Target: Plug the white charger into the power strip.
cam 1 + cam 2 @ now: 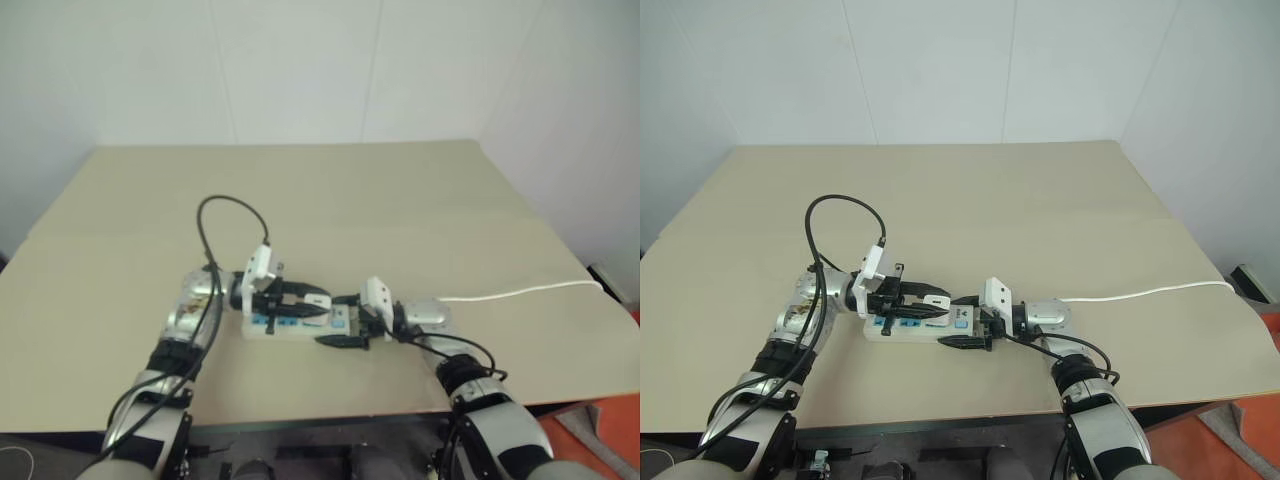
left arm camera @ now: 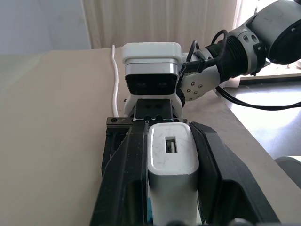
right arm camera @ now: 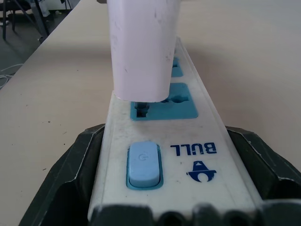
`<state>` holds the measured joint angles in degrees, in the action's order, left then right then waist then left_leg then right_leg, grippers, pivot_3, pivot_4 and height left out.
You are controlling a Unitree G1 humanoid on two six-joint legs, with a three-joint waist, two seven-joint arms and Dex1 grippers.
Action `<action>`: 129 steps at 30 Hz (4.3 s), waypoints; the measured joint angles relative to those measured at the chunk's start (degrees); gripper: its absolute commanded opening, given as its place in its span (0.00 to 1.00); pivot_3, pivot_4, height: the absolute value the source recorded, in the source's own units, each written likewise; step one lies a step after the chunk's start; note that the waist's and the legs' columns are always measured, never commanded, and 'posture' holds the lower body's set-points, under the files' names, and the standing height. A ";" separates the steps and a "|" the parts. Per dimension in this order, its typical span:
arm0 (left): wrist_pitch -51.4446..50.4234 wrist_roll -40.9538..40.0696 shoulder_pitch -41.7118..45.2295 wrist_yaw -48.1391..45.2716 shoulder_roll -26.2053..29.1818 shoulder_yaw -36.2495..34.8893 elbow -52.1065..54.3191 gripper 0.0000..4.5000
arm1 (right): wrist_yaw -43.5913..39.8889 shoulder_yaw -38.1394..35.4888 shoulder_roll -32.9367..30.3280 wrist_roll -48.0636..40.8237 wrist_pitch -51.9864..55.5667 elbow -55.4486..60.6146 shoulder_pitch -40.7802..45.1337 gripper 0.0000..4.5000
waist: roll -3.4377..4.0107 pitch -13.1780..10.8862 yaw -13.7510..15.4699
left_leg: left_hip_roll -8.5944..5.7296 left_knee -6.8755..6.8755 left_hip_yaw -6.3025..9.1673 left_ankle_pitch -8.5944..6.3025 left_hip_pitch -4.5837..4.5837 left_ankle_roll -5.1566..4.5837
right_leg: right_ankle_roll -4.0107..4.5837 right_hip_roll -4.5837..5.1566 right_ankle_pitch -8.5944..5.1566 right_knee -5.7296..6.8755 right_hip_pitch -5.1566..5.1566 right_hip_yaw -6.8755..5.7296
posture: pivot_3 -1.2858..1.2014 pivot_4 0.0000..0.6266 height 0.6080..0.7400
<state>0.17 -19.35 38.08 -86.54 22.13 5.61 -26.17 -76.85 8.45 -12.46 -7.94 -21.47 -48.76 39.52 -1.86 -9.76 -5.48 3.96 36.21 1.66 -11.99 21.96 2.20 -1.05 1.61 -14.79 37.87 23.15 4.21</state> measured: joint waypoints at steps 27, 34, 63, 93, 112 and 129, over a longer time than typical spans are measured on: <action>1.16 0.36 -0.21 -0.23 0.36 0.22 -1.78 0.23 | 0.20 0.02 0.02 0.00 0.37 0.33 -0.06 0.76 | 0.00 0.00 -0.04 | 0.00 -0.01 0.00 0.00 -0.02 0.00 | -0.01 0.00 -0.01 -0.01 -0.01 0.00 | 0.52 0.24 1.00; 2.86 0.87 -1.32 0.49 0.34 0.27 -2.02 0.23 | 0.40 0.02 0.04 0.00 0.37 0.34 -0.06 0.76 | 0.02 0.02 -0.06 | 0.00 -0.03 -0.01 0.00 -0.07 0.00 | -0.03 -0.01 -0.02 0.00 -0.04 0.01 | 0.52 0.24 1.00; 8.41 0.86 -3.01 1.20 0.36 0.84 -3.83 0.23 | 0.69 0.08 0.05 0.07 0.41 0.20 -0.06 0.76 | 0.16 0.19 -0.04 | 0.00 -0.09 -0.03 0.00 -0.21 0.00 | -0.22 -0.01 -0.14 -0.02 -0.13 0.05 | 0.52 0.24 1.00; -0.63 3.26 -1.89 3.52 3.40 2.50 -3.94 0.99 | 0.35 0.13 0.16 -0.01 0.43 -0.02 -0.08 0.76 | 0.37 0.35 -0.05 | 0.00 -0.17 -0.08 0.00 -0.20 0.00 | -0.39 -0.04 -0.24 -0.05 -0.06 0.14 | 0.52 0.24 1.00; -3.02 -1.05 2.53 -0.55 17.82 -7.55 -1.41 1.00 | -0.36 0.95 -3.81 0.22 3.72 6.80 -2.78 0.99 | 0.38 0.33 0.64 | 0.00 -0.17 -0.07 0.00 0.06 0.00 | -0.38 0.01 -0.23 -0.24 0.04 0.08 | 0.52 0.24 1.00; -7.95 -3.93 -23.67 9.00 27.56 -20.18 17.63 1.00 | 1.21 -10.38 -26.10 -10.38 19.43 36.56 -19.66 0.99 | 0.37 0.24 2.61 | 0.03 -0.20 -0.18 -0.01 0.09 0.01 | -0.38 0.07 -0.28 -0.27 0.13 0.06 | 0.52 0.24 1.00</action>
<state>-7.78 -23.29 14.41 -77.55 49.69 -14.57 -8.54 -75.65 -1.93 -38.56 -18.32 -2.04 -12.20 19.86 -1.49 -9.52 -2.87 3.99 36.01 1.49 -12.00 22.05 2.21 -1.44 1.68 -15.07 37.60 23.28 4.26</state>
